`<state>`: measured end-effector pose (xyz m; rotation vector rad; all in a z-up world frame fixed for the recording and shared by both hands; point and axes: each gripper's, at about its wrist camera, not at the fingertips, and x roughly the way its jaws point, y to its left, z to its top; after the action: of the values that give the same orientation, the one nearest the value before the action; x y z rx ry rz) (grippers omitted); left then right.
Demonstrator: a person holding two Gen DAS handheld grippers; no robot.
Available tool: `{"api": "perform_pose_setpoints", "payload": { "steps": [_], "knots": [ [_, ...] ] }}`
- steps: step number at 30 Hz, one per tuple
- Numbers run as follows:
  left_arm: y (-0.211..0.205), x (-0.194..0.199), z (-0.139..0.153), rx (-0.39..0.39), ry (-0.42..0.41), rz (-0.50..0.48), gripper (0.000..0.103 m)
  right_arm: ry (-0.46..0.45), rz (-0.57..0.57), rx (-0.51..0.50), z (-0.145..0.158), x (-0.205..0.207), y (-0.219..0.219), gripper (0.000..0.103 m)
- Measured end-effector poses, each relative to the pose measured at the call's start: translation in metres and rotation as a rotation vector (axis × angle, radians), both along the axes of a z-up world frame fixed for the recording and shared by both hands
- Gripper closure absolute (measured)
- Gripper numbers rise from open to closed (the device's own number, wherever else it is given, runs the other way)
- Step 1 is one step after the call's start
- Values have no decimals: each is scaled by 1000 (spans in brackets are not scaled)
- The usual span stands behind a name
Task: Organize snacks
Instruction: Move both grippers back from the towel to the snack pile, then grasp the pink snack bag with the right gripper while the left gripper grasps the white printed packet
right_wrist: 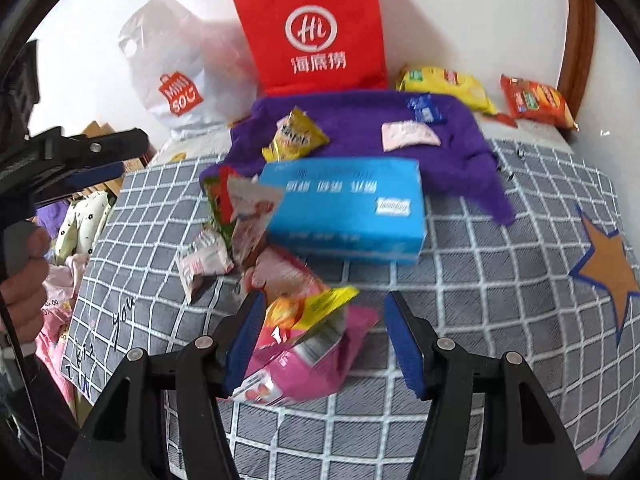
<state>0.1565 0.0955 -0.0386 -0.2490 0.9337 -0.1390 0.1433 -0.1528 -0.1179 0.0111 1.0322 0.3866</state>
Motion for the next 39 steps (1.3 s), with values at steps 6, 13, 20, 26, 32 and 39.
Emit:
{"api": "perform_pose_setpoints", "payload": {
  "steps": [6, 13, 20, 26, 32, 39],
  "knots": [
    [9, -22, -7, 14, 6, 9, 21, 47, 17, -15, -22, -7, 14, 34],
    [21, -37, -18, 14, 28, 33, 21, 83, 44, -5, -43, -12, 15, 26],
    [19, -38, -40, 49, 67, 50, 21, 114, 70, 86, -52, -19, 10, 36],
    [12, -34, -72, 128, 102, 34, 21, 68, 30, 103, -38, -20, -15, 37],
    [4, -27, -106, 156, 149, 17, 21, -24, -35, 29, -25, -17, -50, 37],
    [-14, -9, -128, 297, 159, -53, 21, 8, -82, 48, -37, -9, -80, 37]
  ]
}}
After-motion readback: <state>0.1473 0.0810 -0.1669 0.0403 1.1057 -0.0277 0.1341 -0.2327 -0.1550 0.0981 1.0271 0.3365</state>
